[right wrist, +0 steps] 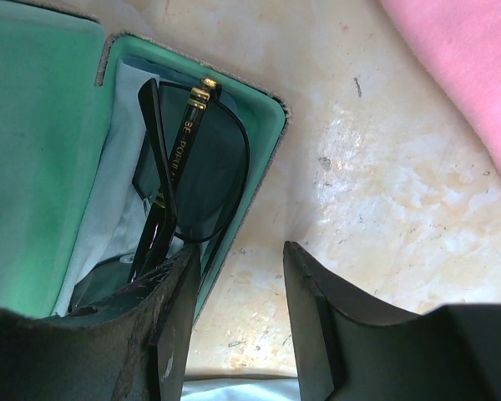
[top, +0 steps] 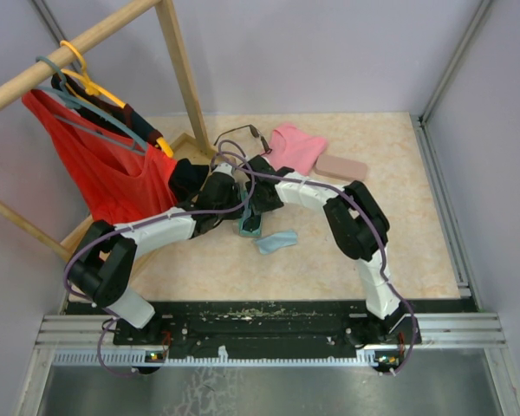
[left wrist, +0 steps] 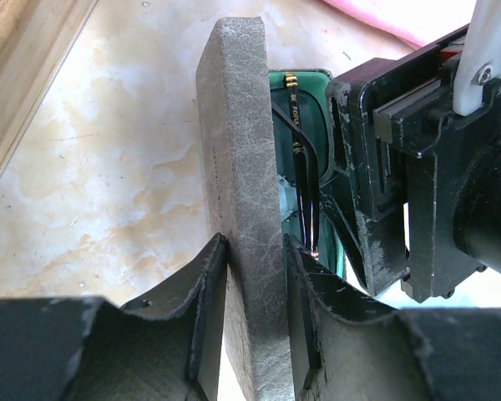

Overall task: Organize the sunglasses
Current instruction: Adjust the sunglasses in the sunglasses case, then close the sunglasses case at the center of the board.

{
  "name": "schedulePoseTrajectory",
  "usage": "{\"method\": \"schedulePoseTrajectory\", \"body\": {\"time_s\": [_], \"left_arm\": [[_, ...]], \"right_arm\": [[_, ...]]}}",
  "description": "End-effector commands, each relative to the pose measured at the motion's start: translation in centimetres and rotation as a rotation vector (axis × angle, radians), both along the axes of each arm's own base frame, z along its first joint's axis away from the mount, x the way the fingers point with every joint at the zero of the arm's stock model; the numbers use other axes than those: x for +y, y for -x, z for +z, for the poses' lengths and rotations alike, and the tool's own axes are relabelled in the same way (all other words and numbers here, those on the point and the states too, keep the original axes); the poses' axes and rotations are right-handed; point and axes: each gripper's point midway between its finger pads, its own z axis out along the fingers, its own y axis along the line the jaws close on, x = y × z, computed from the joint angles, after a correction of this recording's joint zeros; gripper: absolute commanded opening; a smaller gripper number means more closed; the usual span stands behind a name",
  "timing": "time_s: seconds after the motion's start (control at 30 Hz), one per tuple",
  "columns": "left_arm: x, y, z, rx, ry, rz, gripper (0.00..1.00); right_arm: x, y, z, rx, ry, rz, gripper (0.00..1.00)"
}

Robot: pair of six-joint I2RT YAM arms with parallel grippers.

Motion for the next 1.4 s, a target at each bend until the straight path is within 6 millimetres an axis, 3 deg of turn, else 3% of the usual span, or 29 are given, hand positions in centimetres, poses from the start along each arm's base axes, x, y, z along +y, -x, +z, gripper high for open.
{"method": "schedulePoseTrajectory", "body": {"time_s": [0.0,0.63,0.97,1.37], "left_arm": [[-0.8,0.2,0.7,-0.010,0.019,-0.026,0.37],[-0.2,-0.1,1.4,-0.028,-0.004,-0.007,0.40],[-0.4,-0.1,1.6,-0.029,0.005,-0.012,0.43],[-1.0,0.3,3.2,-0.045,0.050,-0.043,0.60]], "right_arm": [[0.5,1.3,-0.1,0.018,-0.017,0.018,0.46],[-0.1,1.1,4.1,-0.044,-0.035,0.018,0.46],[0.9,0.7,6.3,-0.100,-0.211,-0.024,0.46],[-2.2,0.6,5.5,-0.080,-0.489,-0.205,0.38]]}}
